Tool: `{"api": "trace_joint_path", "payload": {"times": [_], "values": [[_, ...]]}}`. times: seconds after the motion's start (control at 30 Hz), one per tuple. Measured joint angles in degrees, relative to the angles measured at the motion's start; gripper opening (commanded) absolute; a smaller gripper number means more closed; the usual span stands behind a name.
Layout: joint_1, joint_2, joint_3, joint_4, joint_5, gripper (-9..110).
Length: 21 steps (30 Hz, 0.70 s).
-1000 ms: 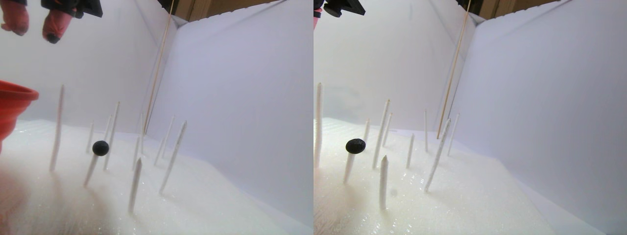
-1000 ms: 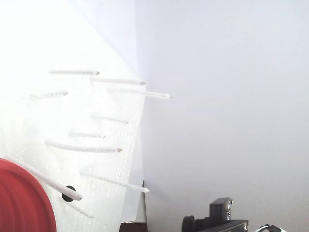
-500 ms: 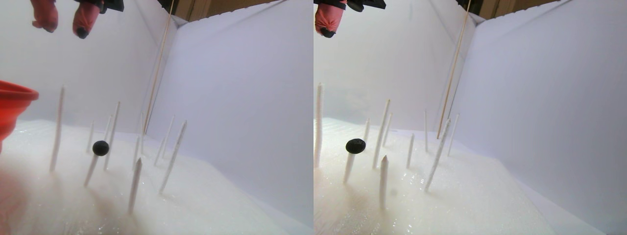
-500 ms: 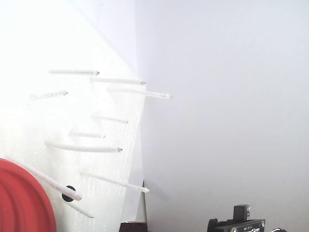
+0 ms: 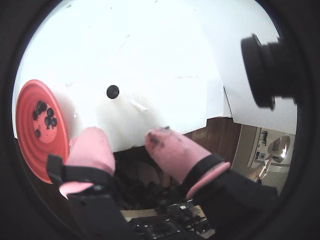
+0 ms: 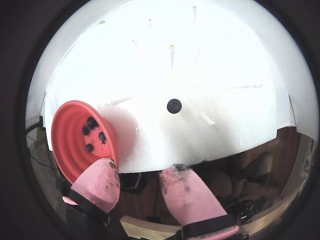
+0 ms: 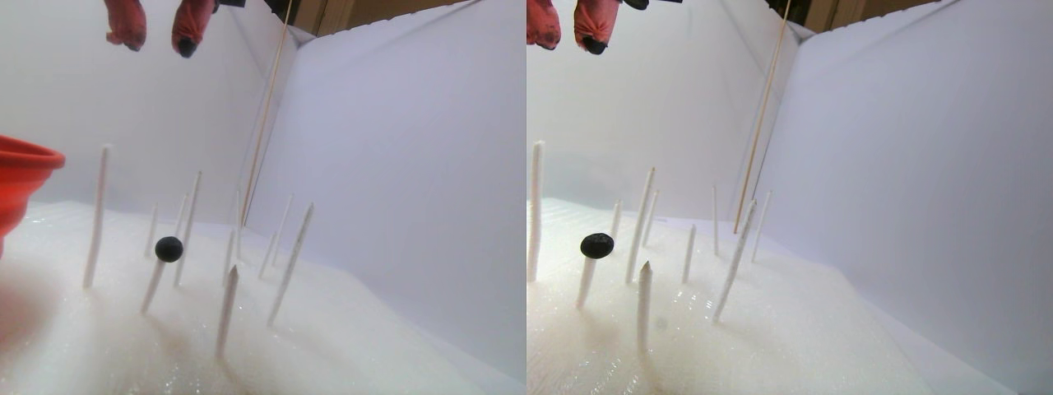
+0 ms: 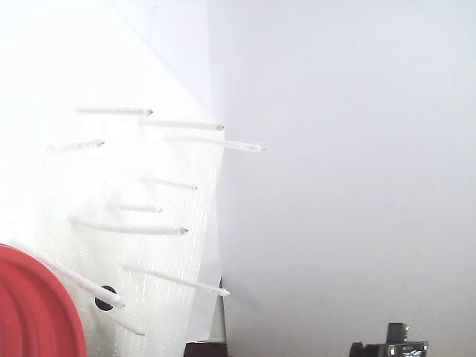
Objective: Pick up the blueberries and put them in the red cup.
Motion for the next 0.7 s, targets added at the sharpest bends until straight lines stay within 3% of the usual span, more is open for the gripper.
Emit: {"api": "trace_joint_path", "payload": {"times": [0.7], "values": [[5.54,-11.25,3.34,-10.72,-2.99,15]]}}
